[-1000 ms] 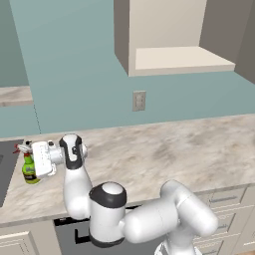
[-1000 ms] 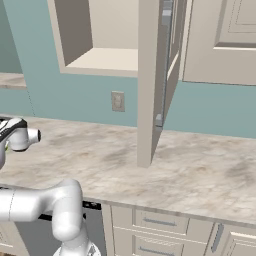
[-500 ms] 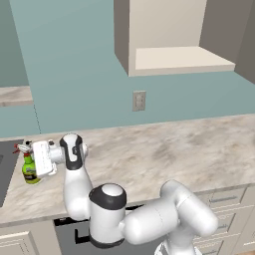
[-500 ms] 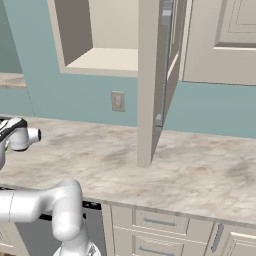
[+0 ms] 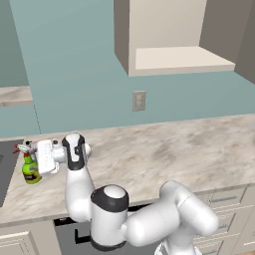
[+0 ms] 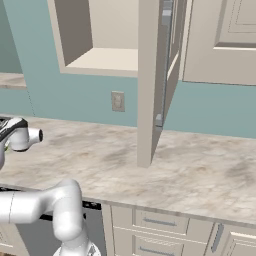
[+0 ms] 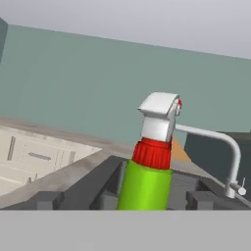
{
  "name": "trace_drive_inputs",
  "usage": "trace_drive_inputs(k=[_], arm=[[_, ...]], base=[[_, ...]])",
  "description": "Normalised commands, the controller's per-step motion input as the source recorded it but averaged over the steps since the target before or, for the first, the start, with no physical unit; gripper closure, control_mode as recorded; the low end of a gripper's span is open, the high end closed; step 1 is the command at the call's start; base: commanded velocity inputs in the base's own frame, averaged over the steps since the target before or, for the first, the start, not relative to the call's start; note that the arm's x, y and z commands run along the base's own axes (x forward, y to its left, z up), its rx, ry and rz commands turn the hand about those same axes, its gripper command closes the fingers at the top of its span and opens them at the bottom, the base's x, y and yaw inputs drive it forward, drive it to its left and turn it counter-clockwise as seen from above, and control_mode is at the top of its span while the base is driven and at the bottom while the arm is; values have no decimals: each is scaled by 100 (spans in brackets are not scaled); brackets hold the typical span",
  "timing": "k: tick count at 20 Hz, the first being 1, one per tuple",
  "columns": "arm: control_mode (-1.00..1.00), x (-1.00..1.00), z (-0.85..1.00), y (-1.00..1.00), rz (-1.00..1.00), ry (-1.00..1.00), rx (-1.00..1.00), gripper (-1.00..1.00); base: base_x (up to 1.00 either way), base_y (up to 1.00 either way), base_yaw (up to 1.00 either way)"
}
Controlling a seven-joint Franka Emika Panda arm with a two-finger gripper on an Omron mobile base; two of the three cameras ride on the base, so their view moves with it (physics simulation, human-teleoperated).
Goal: Locate and retrieve the soap dispenser and spray from the cabinet. Place them next to the sink.
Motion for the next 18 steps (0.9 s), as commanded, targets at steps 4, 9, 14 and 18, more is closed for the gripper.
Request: trace_drive_inputs(k=[4, 9, 14, 18], arm=[[-100, -20, 23, -22, -7, 6, 0, -100], [-100, -34, 22, -23, -8, 7, 0, -100], [-100, -33, 18, -16, -10, 11, -3, -100], [-100, -23, 24, -10, -9, 8, -9, -100]], base=[[0, 0, 0], [0, 0, 0], [0, 0, 0], [0, 0, 0]])
